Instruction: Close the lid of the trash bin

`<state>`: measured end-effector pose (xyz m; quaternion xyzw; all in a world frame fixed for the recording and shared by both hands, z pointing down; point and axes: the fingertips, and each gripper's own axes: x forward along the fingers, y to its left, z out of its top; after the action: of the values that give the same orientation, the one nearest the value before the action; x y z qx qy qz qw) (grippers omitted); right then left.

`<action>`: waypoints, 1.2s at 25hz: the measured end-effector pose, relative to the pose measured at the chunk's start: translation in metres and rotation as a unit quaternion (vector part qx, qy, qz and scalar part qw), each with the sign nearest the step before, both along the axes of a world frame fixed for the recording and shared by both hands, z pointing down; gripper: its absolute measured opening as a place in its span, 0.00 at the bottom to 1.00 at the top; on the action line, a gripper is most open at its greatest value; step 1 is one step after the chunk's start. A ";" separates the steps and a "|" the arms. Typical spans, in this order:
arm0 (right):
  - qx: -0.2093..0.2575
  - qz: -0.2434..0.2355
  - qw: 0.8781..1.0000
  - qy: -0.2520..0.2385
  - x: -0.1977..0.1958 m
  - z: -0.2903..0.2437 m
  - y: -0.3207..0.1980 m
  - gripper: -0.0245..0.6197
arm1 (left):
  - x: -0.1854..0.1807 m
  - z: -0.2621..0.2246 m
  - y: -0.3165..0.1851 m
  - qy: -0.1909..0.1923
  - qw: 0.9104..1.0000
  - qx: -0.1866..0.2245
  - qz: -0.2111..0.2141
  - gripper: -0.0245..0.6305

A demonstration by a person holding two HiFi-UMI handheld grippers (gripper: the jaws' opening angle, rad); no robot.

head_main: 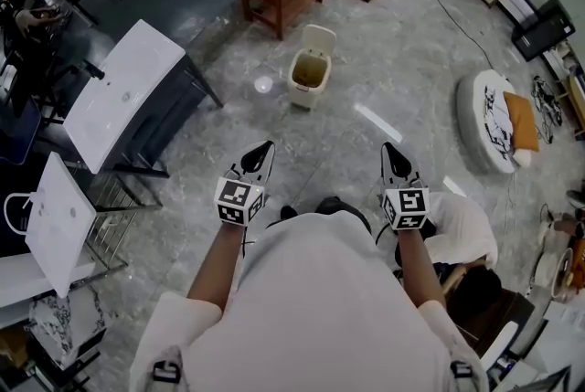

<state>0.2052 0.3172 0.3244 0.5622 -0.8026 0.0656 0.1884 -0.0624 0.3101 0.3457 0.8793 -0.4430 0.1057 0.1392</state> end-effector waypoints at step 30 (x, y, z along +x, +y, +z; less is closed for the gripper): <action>-0.033 -0.044 0.998 -0.030 0.012 0.031 -0.140 0.09 | 0.033 0.016 -0.122 -0.010 0.999 -0.025 -0.024 0.07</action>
<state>0.2170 0.1768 0.3554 0.5175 -0.8293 0.1006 0.1852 -0.0298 0.1885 0.3618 0.8638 -0.4621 0.1224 0.1594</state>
